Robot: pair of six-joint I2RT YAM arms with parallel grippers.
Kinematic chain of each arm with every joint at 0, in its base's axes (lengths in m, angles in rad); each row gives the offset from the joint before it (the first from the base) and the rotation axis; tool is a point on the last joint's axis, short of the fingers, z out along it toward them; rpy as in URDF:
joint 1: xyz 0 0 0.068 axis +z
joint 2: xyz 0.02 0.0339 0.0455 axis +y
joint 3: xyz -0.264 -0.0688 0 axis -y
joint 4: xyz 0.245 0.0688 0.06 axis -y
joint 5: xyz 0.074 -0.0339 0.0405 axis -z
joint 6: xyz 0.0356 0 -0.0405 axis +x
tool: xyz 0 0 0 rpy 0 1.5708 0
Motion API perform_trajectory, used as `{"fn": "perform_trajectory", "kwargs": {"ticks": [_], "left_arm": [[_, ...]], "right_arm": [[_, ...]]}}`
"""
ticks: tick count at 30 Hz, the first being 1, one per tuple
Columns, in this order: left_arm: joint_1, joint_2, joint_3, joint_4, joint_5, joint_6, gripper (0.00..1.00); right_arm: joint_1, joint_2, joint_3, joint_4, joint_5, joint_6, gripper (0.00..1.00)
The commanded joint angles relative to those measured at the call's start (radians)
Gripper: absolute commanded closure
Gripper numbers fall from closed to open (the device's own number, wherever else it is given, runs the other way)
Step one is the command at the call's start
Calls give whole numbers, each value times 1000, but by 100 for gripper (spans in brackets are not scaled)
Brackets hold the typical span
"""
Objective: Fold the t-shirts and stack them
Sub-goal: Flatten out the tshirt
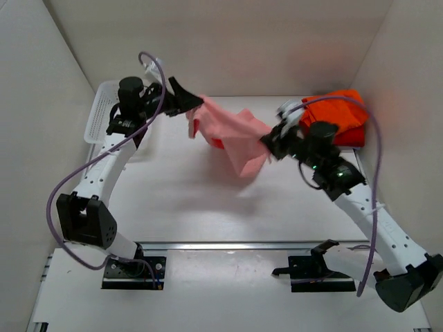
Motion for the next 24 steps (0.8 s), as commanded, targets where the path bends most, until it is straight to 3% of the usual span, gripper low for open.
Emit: {"fn": "perform_trajectory", "kwargs": {"ticks": [1, 6, 11, 12, 13, 15, 19, 21, 23, 24], "left_arm": [[128, 27, -213, -75, -105, 80, 23], [181, -70, -306, -127, -122, 129, 23], [192, -222, -481, -121, -148, 137, 21], [203, -245, -497, -115, -127, 131, 20], [200, -259, -523, -129, -122, 124, 21], [176, -303, -569, -137, -98, 107, 23], [51, -404, -705, -183, -124, 92, 27], [-27, -487, -811, -194, -156, 62, 29], [-122, -525, -889, -198, -183, 36, 28], [-151, -548, -940, -195, -196, 10, 26]], "right_arm": [[181, 1, -143, -116, -165, 6, 100], [429, 105, -292, -53, -362, 124, 100], [458, 156, -424, 181, -582, 270, 97], [454, 174, -430, 191, -625, 268, 84], [436, 168, -437, 192, -659, 273, 62], [401, 191, -425, 180, -754, 267, 42], [346, 113, -407, 96, -530, 214, 31], [254, 43, -452, 117, -337, 314, 34], [32, 15, -490, 143, -295, 390, 37], [-19, 21, -498, 149, -303, 402, 36]]}}
